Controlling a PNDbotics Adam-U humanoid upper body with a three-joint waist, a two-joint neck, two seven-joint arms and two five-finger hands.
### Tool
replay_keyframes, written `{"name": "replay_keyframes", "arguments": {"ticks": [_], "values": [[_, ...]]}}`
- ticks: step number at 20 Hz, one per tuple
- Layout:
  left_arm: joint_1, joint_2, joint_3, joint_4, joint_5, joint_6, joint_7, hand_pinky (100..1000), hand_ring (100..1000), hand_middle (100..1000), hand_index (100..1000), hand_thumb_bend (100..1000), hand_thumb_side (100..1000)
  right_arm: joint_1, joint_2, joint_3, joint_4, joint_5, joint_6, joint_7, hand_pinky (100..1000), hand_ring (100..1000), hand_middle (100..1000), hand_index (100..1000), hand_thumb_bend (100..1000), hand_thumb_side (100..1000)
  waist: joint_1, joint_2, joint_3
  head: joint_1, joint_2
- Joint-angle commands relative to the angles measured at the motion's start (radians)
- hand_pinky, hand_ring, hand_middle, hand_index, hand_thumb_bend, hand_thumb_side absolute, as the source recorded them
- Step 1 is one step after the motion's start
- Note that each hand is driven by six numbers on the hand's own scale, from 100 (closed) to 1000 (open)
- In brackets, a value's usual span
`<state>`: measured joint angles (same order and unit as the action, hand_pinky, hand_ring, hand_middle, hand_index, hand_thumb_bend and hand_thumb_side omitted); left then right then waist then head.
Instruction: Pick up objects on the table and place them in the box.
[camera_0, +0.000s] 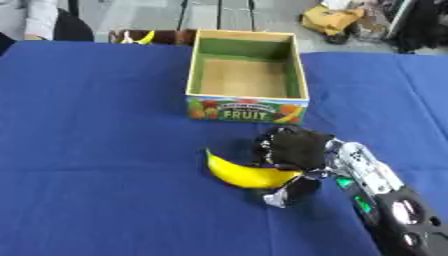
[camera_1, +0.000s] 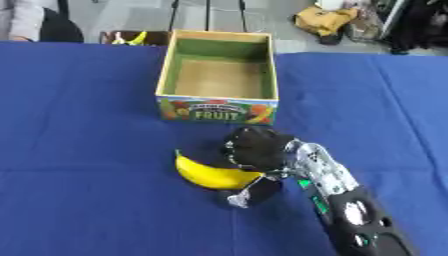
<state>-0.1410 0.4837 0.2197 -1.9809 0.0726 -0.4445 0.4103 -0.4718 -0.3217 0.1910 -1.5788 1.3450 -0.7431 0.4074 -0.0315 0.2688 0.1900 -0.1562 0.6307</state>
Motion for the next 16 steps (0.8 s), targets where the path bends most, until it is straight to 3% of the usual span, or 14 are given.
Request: {"name": "replay_keyframes", "arguments": {"ticks": [1, 10, 16], "values": [[-0.008, 0.019, 0.009, -0.019, -0.002, -0.003, 0.0, 523, 718, 594, 705, 100, 1000, -0.007, -0.012, -0.004, -0.002, 0.008, -0.019, 0.014, 688, 765, 552, 657, 214, 903, 0.006, -0.011, 0.0, -0.003, -0.013], [-0.007, 0.018, 0.009, -0.019, -0.003, -0.003, 0.0, 523, 718, 593, 705, 100, 1000, -0.009, -0.014, -0.005, -0.006, -0.008, -0.015, 0.001, 681, 750, 530, 637, 112, 862, 0.008, -0.011, 0.001, -0.004, -0.017], [-0.007, 0.018, 0.008, -0.019, -0.003, -0.003, 0.001, 523, 718, 593, 705, 100, 1000, -0.01, -0.019, -0.005, -0.011, -0.021, -0.009, -0.008, 674, 742, 519, 623, 104, 815, 0.009, -0.01, 0.001, -0.007, -0.019]]}}
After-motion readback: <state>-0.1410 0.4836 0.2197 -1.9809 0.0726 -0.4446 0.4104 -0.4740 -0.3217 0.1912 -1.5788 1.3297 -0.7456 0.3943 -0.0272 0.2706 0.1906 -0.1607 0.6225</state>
